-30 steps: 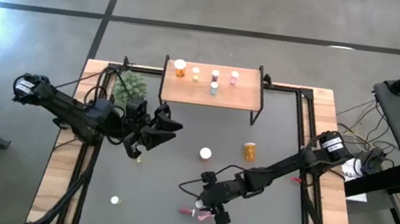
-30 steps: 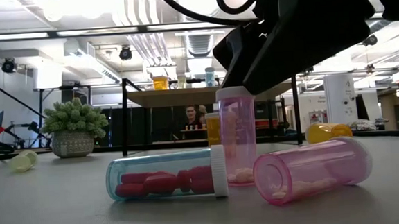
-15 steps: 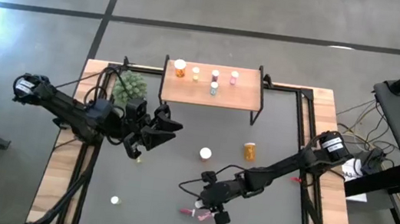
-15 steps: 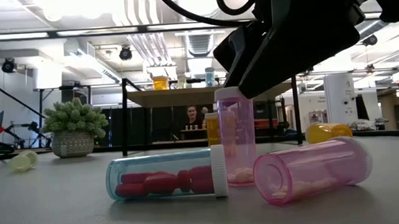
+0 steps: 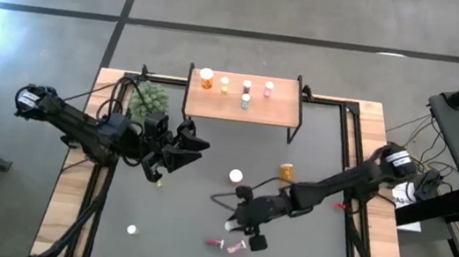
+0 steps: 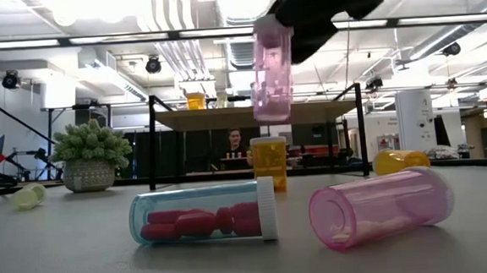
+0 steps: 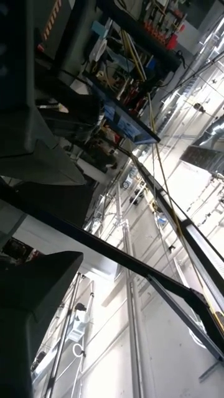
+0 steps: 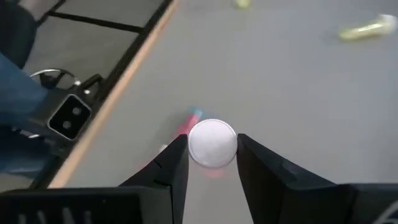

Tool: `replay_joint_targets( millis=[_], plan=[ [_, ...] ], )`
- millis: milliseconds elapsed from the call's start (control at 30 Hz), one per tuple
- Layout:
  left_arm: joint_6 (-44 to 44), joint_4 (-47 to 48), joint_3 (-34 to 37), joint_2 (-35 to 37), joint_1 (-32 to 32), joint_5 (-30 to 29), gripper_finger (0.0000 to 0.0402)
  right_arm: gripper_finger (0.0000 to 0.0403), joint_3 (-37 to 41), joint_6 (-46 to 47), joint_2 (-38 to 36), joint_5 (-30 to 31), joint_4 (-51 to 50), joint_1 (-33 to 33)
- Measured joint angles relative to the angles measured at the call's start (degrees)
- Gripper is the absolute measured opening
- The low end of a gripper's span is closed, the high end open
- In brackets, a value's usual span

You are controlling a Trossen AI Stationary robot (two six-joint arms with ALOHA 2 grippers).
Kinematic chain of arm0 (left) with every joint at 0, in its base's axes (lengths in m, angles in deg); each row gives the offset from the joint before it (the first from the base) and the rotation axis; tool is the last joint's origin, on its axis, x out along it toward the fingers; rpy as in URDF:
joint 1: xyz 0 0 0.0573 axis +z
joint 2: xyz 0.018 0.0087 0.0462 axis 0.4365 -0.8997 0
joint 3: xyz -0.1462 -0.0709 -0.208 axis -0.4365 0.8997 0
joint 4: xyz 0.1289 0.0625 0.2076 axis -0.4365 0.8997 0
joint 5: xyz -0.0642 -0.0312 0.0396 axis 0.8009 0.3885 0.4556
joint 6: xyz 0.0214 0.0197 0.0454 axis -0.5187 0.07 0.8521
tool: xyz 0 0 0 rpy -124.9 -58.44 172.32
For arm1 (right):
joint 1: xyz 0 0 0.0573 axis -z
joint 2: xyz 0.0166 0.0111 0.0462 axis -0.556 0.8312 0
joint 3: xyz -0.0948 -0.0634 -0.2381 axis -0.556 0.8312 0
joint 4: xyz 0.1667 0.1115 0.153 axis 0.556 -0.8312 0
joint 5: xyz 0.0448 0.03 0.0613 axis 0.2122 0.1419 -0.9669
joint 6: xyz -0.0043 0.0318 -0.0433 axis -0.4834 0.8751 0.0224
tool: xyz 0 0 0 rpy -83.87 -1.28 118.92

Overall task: Pick and place medicine bottles onto shelf by color
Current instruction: Put the top pink pill bottle on the shelf aligned with the other pink pill bottle

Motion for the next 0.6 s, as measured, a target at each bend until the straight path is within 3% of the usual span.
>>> replay_joint_targets(
  millis=[267, 400, 600],
  plan=[
    [-0.04, -0.04, 0.00, 0.53, 0.06, 0.00, 0.0169, 0.0113, 0.00, 2.78, -12.77, 11.43, -15.79, 6.75],
    [0.37, -0.05, 0.02, 1.91, 0.88, -0.99, 0.0169, 0.0114, -0.02, 7.59, -19.20, 17.93, -20.17, 11.46],
    [8.02, -0.01, 0.02, 5.34, 2.57, -1.31, 0.0169, 0.0117, -0.02, 13.15, -24.68, 29.80, -22.02, 18.97]
  ],
)
